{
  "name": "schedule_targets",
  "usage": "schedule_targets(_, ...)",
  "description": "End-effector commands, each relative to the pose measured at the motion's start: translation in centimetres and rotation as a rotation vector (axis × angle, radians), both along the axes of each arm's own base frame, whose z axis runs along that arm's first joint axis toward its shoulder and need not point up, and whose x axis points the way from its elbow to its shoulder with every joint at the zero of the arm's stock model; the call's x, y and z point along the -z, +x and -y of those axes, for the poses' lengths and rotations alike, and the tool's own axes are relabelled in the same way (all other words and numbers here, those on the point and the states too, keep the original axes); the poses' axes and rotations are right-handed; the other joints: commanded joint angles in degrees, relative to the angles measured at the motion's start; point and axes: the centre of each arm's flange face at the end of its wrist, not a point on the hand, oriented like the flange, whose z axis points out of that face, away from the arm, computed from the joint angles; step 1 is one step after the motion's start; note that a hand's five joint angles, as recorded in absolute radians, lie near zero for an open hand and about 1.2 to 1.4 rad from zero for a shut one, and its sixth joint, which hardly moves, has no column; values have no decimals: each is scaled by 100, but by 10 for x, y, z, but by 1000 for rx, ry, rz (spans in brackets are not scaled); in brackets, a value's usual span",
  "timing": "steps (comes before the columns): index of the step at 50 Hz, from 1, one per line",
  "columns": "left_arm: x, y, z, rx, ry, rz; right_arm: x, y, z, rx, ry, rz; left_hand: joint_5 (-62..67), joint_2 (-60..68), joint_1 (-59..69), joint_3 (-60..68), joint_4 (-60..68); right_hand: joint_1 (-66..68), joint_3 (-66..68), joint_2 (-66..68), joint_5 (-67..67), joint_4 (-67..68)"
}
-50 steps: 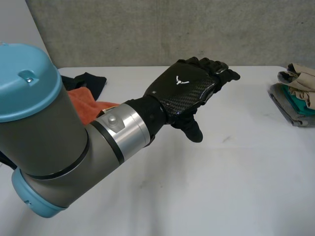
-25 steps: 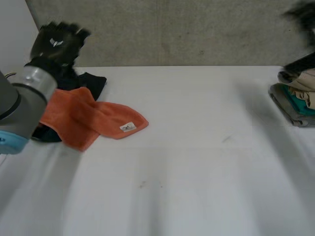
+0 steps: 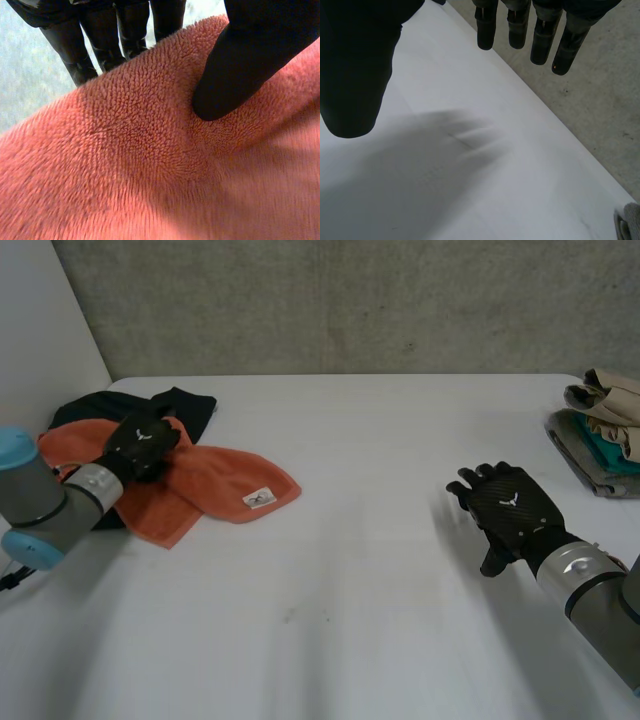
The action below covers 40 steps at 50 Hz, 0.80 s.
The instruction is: Fold the laundry.
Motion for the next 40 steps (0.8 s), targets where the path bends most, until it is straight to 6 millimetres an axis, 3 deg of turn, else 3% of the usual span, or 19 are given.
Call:
schedule_targets(1, -52, -62, -54, 124, -63, -42, -13, -2, 1, 14, -37, 16, 1527, 1258, 1478, 1312, 1252, -126, -214, -259, -324, -349)
schedule_targets(6, -74, -119, -124, 247, -3, -125, -19, -9, 6, 59, -57, 13, 1527, 1258, 1478, 1312, 1252, -126, -214, -259, -324, -349)
schedule_targets(7, -79, -139, -152, 295, 28, -160, -21, -10, 7, 70, -62, 12, 1527, 1258, 1478, 1312, 1252, -126, -214, -259, -324, -349)
schedule_targets(11, -83, -180, -222, 402, 127, -241, -26, -15, 10, 114, -80, 9, 1527, 1258, 1478, 1312, 1252, -126, -214, -259, -324, -349)
schedule_targets(14, -72, -201, -260, 449, 218, -280, -28, -17, 12, 135, -80, 18, 1527, 1258, 1478, 1312, 1252, -126, -214, -259, -324, -349)
schedule_targets(18, -51, -222, -295, 484, 330, -304, -29, -19, 15, 148, -74, 35, 1396, 1127, 1347, 1181, 1121, -126, -214, -259, -324, -349)
schedule_targets(19, -51, -223, -298, 489, 339, -307, -29, -20, 16, 153, -72, 38, 945, 676, 896, 730, 670, -126, -214, -259, -324, -349)
schedule_targets(20, -53, -226, -305, 509, 355, -324, -29, -22, 17, 158, -72, 39, -691, -960, -740, -907, -966, -126, -214, -259, -324, -349)
schedule_targets(23, -64, -226, -308, 523, 354, -361, -29, -22, 17, 158, -71, 40, -4578, -4847, -4628, -4794, -4853, -126, -214, -259, -324, -349)
schedule_targets(24, -77, -225, -307, 526, 328, -386, -29, -22, 17, 158, -71, 40, -5473, -5742, -5522, -5688, -5748, -126, -214, -259, -324, -349)
schedule_targets(26, -91, -222, -301, 511, 293, -409, -29, -21, 17, 157, -69, 40, -5334, -5603, -5383, -5549, -5609, -126, -214, -259, -324, -349)
schedule_targets(31, -115, -188, -248, 359, 215, -437, -29, -21, 12, 151, -31, 26, -5267, -5536, -5316, -5482, -5541, -126, -214, -259, -324, -349)
schedule_targets(33, -116, -175, -235, 310, 205, -419, -31, -20, 10, 150, -9, 23, -5250, -5519, -5299, -5465, -5524, -126, -214, -259, -324, -349)
schedule_targets(40, -100, -100, -179, 53, 180, -192, -46, -19, -20, 131, 216, -22, -5249, -5518, -5299, -5465, -5524, -126, -214, -259, -324, -349)
